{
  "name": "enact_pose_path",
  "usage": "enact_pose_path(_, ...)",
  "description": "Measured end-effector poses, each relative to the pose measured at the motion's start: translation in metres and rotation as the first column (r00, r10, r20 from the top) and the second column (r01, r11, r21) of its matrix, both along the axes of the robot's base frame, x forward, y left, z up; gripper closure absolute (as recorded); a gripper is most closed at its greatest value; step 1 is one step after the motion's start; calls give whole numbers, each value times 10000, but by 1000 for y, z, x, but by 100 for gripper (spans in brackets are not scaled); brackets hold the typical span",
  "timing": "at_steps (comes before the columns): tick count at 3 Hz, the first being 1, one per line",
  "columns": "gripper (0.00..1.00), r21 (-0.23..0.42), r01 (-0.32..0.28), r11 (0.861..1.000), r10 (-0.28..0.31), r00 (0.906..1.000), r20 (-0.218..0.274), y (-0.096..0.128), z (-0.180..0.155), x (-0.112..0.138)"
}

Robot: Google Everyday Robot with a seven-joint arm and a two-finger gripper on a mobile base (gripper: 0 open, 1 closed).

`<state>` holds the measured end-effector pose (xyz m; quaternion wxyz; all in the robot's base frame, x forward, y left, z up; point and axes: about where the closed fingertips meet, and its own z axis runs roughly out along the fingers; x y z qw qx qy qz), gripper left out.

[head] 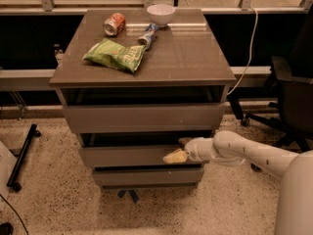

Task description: Open middle drawer

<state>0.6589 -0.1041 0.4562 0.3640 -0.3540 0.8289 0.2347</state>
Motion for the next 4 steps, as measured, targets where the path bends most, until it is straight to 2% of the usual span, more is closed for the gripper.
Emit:
enact_pose_path(1,0,0,0,10000,0,10000,0,0,0,0)
enact_pose_path(2,0,-1,0,10000,0,10000,0,0,0,0)
enact_pose_path(3,0,-1141,-478,9923,480,9988,-10,5,-10,-2)
enact_pose_path(4,15,-2957,-1418,9447,1402,9898,-268,9,-27,-7)
